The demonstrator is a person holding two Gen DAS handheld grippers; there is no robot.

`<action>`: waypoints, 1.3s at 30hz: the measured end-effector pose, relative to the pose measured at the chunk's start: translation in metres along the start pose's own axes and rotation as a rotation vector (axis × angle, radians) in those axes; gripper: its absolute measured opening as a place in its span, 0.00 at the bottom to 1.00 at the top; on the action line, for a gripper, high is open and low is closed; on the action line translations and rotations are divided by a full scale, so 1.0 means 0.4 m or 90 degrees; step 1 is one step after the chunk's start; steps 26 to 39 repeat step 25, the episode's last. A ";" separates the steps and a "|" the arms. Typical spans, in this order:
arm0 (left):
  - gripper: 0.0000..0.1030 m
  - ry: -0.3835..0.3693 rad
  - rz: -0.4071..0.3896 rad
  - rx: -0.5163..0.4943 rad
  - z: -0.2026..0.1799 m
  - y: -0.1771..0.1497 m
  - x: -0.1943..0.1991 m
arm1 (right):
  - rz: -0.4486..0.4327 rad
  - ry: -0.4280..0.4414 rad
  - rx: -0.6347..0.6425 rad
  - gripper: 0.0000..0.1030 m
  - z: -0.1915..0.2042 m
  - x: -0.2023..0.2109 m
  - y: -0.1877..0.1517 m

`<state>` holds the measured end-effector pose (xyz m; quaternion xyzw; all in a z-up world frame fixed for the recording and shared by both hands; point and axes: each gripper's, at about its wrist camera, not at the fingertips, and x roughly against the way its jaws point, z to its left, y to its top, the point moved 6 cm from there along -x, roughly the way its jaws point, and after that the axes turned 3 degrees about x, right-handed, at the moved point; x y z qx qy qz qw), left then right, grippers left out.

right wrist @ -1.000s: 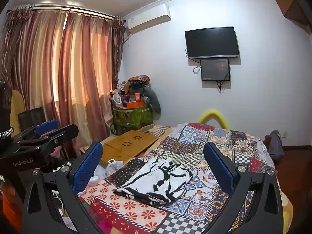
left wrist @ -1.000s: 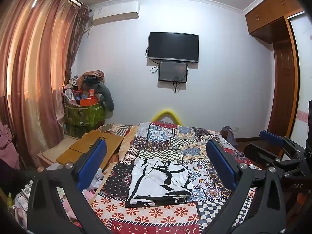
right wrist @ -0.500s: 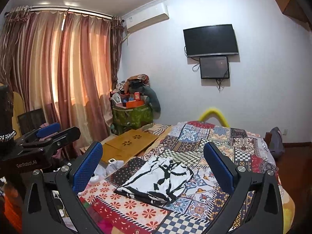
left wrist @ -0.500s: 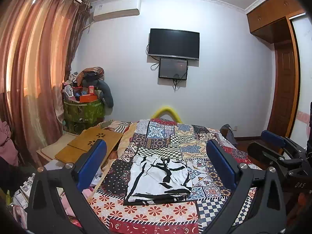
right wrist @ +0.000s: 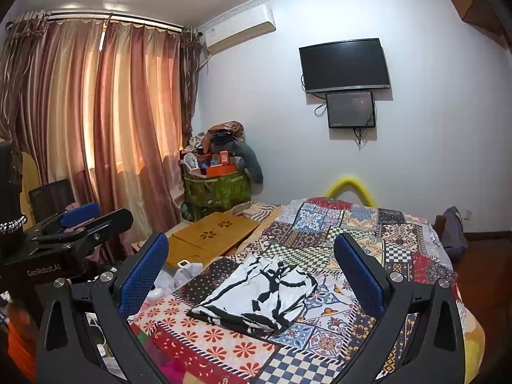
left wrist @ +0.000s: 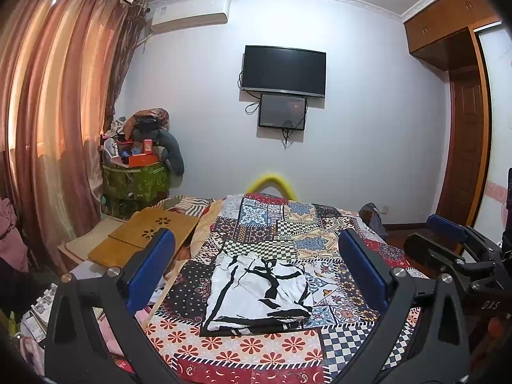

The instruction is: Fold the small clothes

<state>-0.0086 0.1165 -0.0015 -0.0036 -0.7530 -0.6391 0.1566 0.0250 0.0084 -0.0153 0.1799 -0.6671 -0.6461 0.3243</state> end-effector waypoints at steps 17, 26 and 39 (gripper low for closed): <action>1.00 -0.021 0.012 -0.001 0.022 0.001 -0.012 | 0.005 -0.006 -0.001 1.00 0.005 -0.007 -0.007; 1.00 -0.023 0.013 0.001 0.030 0.000 -0.016 | 0.009 -0.006 -0.003 1.00 0.006 -0.011 -0.008; 1.00 -0.023 0.013 0.001 0.030 0.000 -0.016 | 0.009 -0.006 -0.003 1.00 0.006 -0.011 -0.008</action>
